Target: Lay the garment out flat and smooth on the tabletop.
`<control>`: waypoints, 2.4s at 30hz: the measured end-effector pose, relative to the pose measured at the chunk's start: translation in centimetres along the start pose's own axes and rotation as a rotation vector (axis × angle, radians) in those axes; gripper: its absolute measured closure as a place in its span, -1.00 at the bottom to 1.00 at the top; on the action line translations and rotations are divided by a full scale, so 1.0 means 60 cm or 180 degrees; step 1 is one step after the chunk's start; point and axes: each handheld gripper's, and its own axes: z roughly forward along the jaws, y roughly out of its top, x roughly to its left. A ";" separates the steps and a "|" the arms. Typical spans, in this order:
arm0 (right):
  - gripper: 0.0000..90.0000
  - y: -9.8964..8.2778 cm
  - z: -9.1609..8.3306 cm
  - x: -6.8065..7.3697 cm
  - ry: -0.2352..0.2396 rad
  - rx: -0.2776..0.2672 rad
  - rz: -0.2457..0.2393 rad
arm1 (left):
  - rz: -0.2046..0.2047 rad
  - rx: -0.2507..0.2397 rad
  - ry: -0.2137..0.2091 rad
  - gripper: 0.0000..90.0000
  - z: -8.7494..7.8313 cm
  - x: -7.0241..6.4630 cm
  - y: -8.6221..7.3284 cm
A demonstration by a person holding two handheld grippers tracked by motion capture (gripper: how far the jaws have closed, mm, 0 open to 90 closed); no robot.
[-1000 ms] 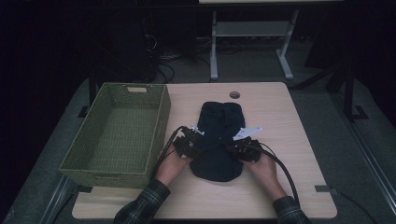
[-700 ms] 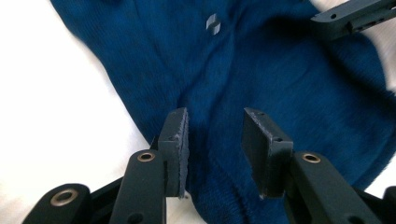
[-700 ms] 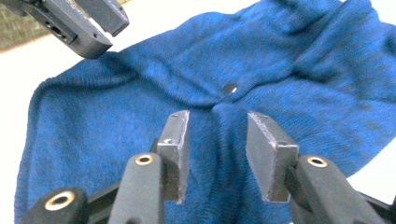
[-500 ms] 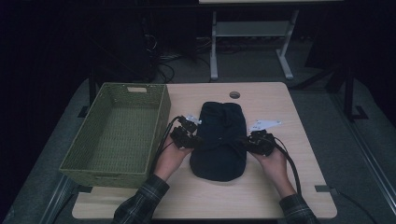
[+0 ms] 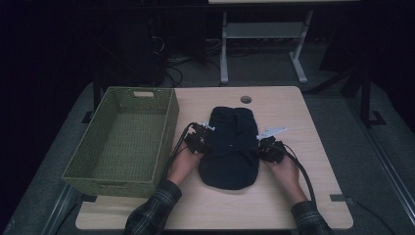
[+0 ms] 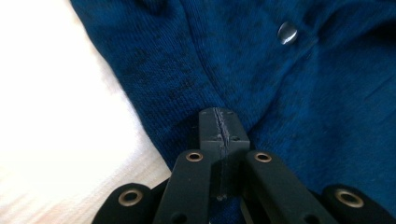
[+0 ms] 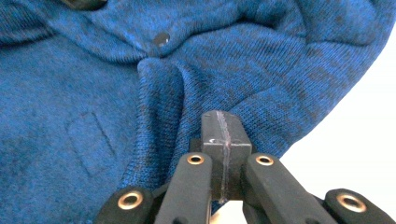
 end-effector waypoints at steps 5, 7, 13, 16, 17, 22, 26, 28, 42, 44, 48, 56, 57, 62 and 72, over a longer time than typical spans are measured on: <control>1.00 -0.002 0.003 0.000 -0.0012 0.0008 -0.0007 | 0.0057 0.0060 -0.0014 1.00 -0.002 -0.001 -0.001; 1.00 -0.002 0.002 0.003 -0.0027 0.0019 -0.0007 | 0.0089 0.0072 -0.0035 1.00 -0.003 -0.004 -0.003; 1.00 -0.006 -0.006 0.009 -0.0003 0.0090 -0.0075 | 0.0173 0.0085 -0.0097 1.00 -0.008 -0.017 -0.013; 1.00 -0.011 -0.012 0.013 0.0029 0.0114 -0.0083 | 0.0170 0.0069 -0.0193 1.00 -0.013 -0.026 -0.025; 1.00 -0.013 -0.014 0.014 0.0034 0.0125 -0.0098 | 0.0181 0.0076 -0.0220 1.00 -0.014 -0.028 -0.027; 1.00 -0.024 -0.026 0.024 0.0091 0.0152 -0.0106 | 0.0262 0.0061 -0.0313 1.00 -0.024 -0.044 -0.049; 1.00 -0.029 -0.034 0.039 0.0087 0.0223 -0.0177 | 0.0349 0.0037 -0.0309 1.00 -0.029 -0.057 -0.060; 1.00 -0.034 -0.038 0.045 0.0082 0.0220 -0.0209 | 0.0388 0.0039 -0.0322 1.00 -0.032 -0.064 -0.066; 1.00 -0.069 -0.072 0.076 0.0156 0.0259 -0.0240 | 0.0417 0.0007 -0.0594 1.00 -0.044 -0.097 -0.096; 1.00 -0.075 -0.078 0.081 0.0184 0.0259 -0.0229 | 0.0448 0.0020 -0.0605 1.00 -0.046 -0.101 -0.100; 1.00 -0.087 -0.089 0.093 0.0198 0.0261 -0.0271 | 0.0443 0.0010 -0.0660 1.00 -0.050 -0.113 -0.109; 1.00 -0.082 -0.129 0.093 0.0189 -0.0038 -0.0265 | 0.0494 -0.0051 -0.0654 1.00 -0.069 -0.118 -0.096; 1.00 -0.076 -0.133 0.087 0.0173 -0.0112 -0.0261 | 0.0507 -0.0074 -0.0596 1.00 -0.072 -0.114 -0.089; 1.00 -0.039 -0.116 0.041 0.0026 -0.0242 -0.0158 | 0.0350 -0.0247 -0.0336 1.00 -0.066 -0.085 -0.046; 1.00 -0.006 -0.030 -0.016 -0.0029 -0.0073 0.0071 | 0.0203 -0.0060 -0.0227 1.00 -0.004 -0.044 -0.013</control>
